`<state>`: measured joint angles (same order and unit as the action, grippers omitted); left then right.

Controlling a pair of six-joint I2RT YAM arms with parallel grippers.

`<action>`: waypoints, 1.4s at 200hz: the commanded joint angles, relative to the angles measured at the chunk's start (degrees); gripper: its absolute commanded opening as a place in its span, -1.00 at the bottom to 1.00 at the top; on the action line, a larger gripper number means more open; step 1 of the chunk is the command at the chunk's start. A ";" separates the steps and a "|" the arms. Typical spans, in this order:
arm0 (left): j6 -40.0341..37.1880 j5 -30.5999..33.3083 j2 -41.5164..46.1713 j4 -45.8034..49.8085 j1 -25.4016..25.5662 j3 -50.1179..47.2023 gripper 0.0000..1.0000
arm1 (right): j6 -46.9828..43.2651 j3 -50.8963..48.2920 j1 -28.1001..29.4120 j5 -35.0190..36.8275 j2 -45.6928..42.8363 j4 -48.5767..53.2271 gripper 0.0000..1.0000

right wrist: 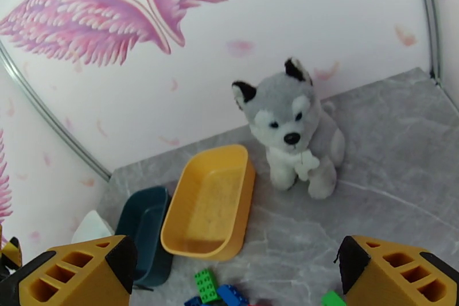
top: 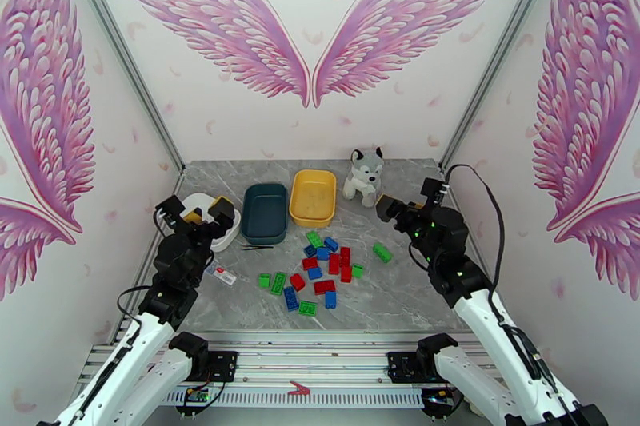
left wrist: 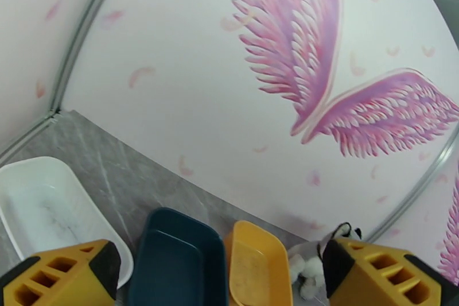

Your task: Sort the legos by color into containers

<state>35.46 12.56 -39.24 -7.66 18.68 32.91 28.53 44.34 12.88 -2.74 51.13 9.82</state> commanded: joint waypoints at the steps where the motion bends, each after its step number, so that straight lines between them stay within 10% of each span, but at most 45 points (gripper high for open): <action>1: 0.45 -5.98 0.57 5.31 0.41 0.28 0.97 | -0.30 0.01 0.20 -7.74 2.98 7.49 0.98; 47: 4.68 -18.62 -5.42 -6.57 0.48 -6.45 0.97 | -3.57 6.52 11.12 -2.27 15.21 16.59 0.66; 106: 7.80 -22.60 -14.63 -13.69 3.91 -8.33 0.98 | -6.23 13.56 22.52 6.96 29.89 20.28 0.74; 174: 3.71 -14.20 -17.38 -2.19 9.19 -3.56 0.82 | -4.95 15.90 28.43 0.40 35.07 19.24 0.65; 280: 5.32 -10.27 -16.42 6.39 10.92 -0.63 0.97 | 16.95 -1.04 49.64 24.98 23.19 19.94 0.51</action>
<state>40.34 1.39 -56.21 -3.64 28.82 30.57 37.32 48.45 60.77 15.38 75.00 29.78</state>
